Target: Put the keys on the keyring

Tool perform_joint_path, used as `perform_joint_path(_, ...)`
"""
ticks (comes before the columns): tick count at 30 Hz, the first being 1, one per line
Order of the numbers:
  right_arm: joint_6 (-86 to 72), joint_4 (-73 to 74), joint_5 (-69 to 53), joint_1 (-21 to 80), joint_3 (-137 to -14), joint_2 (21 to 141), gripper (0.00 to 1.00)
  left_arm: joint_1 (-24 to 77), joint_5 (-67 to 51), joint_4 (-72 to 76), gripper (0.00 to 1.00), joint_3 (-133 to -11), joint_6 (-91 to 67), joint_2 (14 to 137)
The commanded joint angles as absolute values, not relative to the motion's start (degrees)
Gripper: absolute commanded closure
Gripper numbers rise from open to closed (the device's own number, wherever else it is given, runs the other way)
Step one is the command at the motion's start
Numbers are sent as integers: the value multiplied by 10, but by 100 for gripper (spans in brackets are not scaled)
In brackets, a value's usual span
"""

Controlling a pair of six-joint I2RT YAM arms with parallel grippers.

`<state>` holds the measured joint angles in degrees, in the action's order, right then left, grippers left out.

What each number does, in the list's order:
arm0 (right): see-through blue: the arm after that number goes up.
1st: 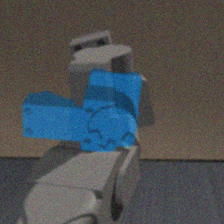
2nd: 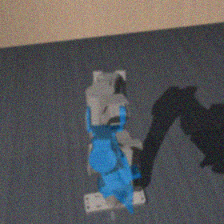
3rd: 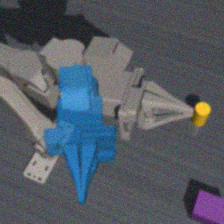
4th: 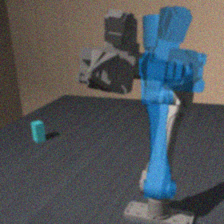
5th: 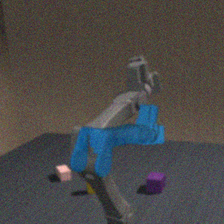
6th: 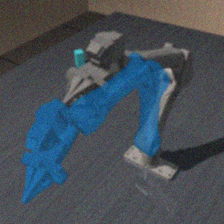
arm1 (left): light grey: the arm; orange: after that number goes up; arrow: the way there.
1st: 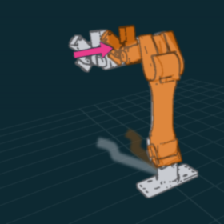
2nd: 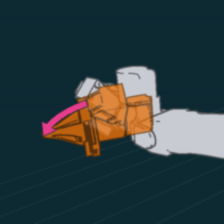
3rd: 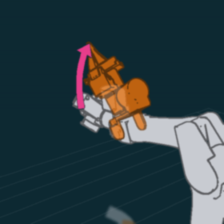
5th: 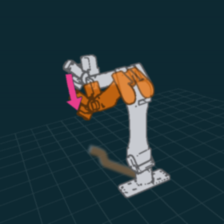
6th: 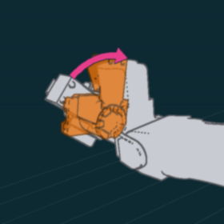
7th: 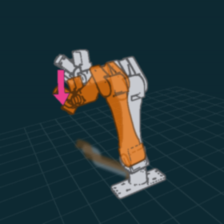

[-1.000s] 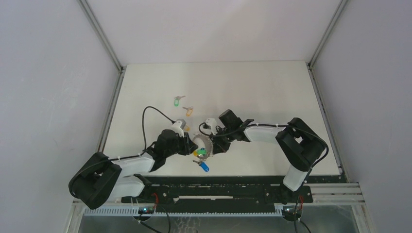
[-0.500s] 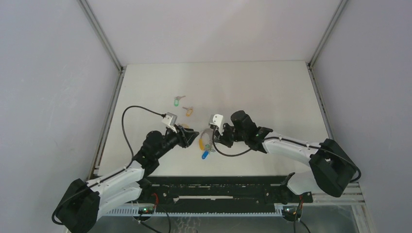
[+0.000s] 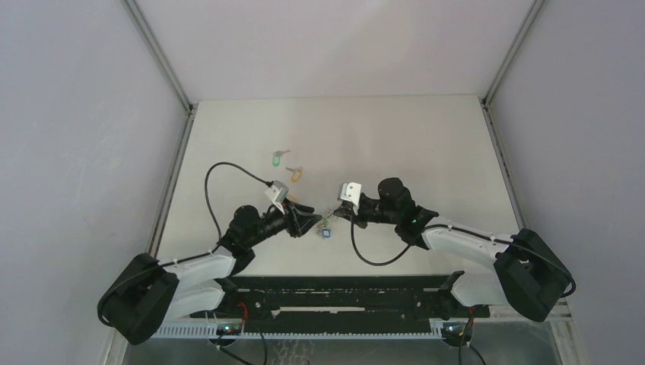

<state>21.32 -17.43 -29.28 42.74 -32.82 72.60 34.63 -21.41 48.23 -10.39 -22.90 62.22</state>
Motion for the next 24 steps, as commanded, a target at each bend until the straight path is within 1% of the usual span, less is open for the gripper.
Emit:
perform_joint_path(1,225,-228,-316,423,-334,711,100,354,-258,543,51,-133,-226,653)
perform_joint_path(8,230,-210,-309,419,-333,721,100,365,-269,561,51,-141,-238,693)
perform_joint_path(12,249,-180,-283,419,-333,722,100,396,-268,585,51,-136,-261,723)
perform_joint_path(16,255,-151,-263,420,-333,712,100,422,-265,634,54,-126,-297,764)
perform_joint_path(19,252,-139,-251,422,-333,708,100,423,-217,682,55,-101,-320,779)
perform_joint_path(24,242,-139,-241,433,-333,704,100,424,-166,623,52,-113,-300,769)
